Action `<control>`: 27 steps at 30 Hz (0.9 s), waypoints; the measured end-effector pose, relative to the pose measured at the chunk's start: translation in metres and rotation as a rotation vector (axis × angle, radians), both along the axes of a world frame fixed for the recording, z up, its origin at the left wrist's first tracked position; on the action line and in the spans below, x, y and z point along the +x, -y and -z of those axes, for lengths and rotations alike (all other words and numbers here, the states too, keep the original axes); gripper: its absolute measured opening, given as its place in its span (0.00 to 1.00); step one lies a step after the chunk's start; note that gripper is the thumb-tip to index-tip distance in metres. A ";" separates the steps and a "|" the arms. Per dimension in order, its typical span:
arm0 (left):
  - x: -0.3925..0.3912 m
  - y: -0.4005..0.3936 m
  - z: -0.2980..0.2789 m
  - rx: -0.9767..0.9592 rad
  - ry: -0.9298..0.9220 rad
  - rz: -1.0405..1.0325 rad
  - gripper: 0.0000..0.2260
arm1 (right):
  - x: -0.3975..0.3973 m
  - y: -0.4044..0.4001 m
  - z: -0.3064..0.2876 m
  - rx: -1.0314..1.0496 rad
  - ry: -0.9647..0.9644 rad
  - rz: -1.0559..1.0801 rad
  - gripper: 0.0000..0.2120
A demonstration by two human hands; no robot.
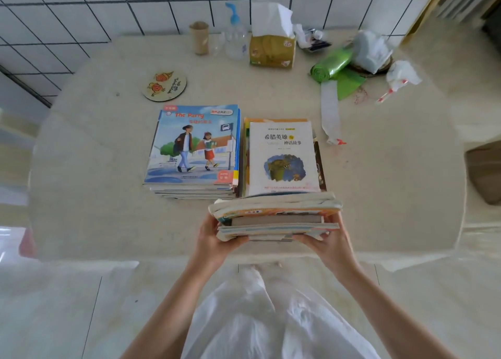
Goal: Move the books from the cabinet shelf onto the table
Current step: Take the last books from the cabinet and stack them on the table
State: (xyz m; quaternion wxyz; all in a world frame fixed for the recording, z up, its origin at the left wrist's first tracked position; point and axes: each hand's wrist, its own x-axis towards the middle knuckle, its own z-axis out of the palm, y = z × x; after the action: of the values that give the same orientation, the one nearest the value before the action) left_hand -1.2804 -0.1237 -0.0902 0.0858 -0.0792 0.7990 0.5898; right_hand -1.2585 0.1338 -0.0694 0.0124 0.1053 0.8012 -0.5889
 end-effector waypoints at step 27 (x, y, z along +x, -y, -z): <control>-0.038 -0.011 -0.031 -0.045 0.087 0.048 0.29 | -0.036 -0.013 -0.030 0.039 0.194 -0.067 0.30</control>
State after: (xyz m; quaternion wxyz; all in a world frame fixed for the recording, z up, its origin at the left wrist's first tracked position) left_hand -1.3180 -0.1123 -0.0597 0.1330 -0.0877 0.8093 0.5654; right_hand -1.2948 0.1464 -0.0399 0.1076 0.1351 0.8106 -0.5596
